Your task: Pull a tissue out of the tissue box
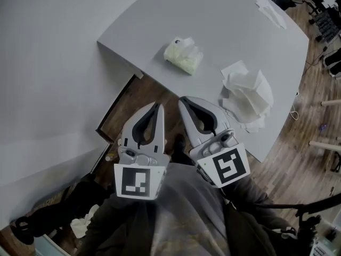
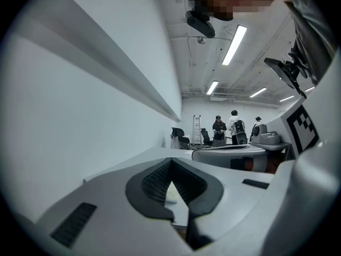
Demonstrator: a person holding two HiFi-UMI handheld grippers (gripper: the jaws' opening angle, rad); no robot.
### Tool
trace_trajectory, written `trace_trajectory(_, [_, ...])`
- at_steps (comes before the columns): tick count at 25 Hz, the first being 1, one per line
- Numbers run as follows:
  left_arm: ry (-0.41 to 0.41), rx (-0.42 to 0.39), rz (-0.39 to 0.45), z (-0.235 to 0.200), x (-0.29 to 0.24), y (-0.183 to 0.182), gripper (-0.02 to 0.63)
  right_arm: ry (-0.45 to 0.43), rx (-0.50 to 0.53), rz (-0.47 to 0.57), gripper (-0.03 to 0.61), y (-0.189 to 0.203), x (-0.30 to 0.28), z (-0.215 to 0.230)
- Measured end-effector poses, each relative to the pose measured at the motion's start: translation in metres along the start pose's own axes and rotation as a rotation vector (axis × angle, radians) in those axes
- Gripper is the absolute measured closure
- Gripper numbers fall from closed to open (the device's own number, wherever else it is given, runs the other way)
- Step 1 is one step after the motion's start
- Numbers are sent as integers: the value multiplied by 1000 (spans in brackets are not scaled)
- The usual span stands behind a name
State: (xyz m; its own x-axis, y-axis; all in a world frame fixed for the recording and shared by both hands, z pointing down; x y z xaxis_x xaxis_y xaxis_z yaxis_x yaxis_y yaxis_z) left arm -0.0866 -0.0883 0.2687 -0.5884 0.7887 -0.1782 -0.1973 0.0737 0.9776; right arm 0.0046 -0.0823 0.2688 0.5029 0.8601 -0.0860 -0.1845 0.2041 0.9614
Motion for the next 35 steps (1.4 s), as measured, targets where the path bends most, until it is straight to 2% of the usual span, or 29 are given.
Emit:
trace_trajectory(6, [39,7,-9,-35,-53,3,617,43,-8,-23,575,-2,-51,33])
trace_trajectory(16, [207,12,-9,-85,-134,16,617,170,-8,-23,575,-7,-128,71])
trace_trajectory(21, [273,27,-30,-98,-157,22,617,238,-12,-13,575,-11,-144,83])
trace_trajectory(30, [346,-6,-15,-75,-194,19,617,325,-32,14,575,-11,-128,123])
trace_trajectory(35, [355,-9,-68,-58,-222,35,617,327,-93,-17,575,10,-126,154])
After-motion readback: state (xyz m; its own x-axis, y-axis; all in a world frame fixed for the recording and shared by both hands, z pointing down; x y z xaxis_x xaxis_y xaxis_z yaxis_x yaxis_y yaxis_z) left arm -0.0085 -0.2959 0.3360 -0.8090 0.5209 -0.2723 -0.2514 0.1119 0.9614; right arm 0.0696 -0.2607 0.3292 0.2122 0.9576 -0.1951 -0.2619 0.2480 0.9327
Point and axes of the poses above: the fingertips, and each gripper's own axes: x backward along the fingers, z to its right, y out of its underside, the point moved 4 cm from there along x, backward along the fingers, and after that the axes turned 9 degrees about -x, right-handed, at the moved point
